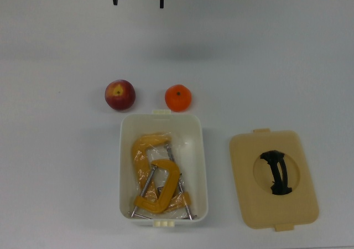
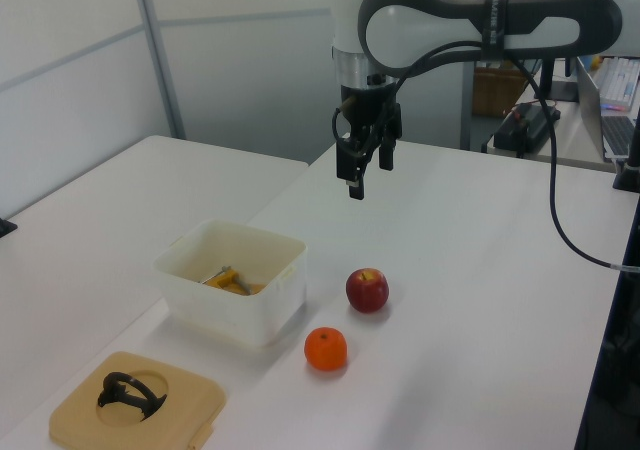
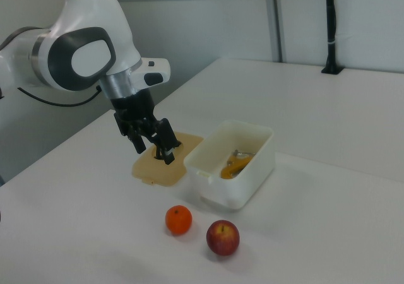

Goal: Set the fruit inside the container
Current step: 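Move the gripper down over the red apple and grasp it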

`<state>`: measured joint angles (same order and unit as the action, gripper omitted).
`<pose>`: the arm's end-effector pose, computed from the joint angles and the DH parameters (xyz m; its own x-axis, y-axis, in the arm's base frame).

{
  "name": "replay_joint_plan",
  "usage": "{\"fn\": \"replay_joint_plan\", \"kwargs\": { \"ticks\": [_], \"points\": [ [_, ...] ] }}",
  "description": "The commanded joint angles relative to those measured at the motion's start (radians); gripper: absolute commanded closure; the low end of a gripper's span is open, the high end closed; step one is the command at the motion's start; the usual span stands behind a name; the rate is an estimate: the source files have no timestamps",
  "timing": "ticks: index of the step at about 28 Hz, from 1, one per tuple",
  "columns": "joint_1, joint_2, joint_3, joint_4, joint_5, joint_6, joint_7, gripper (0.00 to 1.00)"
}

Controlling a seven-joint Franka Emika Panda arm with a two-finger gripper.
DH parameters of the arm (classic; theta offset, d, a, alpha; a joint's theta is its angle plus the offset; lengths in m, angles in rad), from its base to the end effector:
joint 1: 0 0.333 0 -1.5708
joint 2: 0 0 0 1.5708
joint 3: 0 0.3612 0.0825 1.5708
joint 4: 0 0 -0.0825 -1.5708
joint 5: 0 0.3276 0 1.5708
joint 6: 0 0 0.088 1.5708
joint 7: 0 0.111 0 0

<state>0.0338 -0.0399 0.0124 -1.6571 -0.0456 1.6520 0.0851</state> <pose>0.4906 0.0181 0.6567 0.9986 -0.0351 0.0385 -0.0368 -0.9984 0.0429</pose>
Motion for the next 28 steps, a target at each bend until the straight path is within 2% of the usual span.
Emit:
{"fn": "replay_joint_plan", "kwargs": {
  "ticks": [1, 7, 21, 26, 28],
  "points": [
    [0.008, -0.003, -0.023, -0.013, 0.020, -0.015, -0.030, 0.00],
    [-0.012, 0.044, -0.022, 0.023, 0.020, -0.018, -0.018, 0.00],
    [-0.012, 0.046, -0.022, -0.032, 0.018, -0.014, -0.016, 0.00],
    [-0.014, 0.054, -0.022, -0.110, 0.010, 0.054, -0.015, 0.00],
    [-0.014, 0.066, -0.022, -0.151, 0.006, 0.130, -0.013, 0.00]
  ]
}}
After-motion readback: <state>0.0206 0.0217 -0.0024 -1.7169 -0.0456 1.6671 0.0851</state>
